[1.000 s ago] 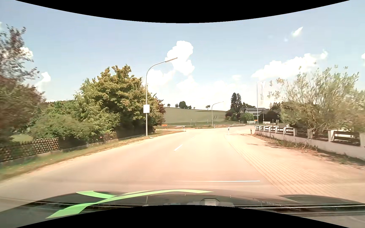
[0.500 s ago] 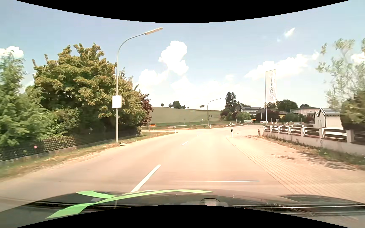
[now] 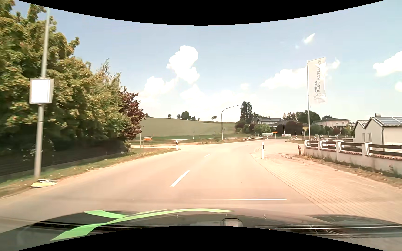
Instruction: Follow the waypoints while adhering to traffic rules and regulations
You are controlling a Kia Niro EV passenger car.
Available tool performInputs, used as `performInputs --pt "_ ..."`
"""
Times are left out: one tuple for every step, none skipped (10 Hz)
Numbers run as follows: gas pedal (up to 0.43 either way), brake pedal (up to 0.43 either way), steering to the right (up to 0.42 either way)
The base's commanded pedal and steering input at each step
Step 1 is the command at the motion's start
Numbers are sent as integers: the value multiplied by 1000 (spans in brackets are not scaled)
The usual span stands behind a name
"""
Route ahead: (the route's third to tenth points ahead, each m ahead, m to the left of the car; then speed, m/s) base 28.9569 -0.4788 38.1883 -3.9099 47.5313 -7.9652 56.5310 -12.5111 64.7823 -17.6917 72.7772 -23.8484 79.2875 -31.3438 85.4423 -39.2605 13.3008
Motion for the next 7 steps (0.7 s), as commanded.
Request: performInputs --pt "118 0 33" --pt "118 0 33" --pt "130 0 33" --pt "138 0 34" --pt "138 0 33" --pt "150 0 34" --pt "157 0 34"
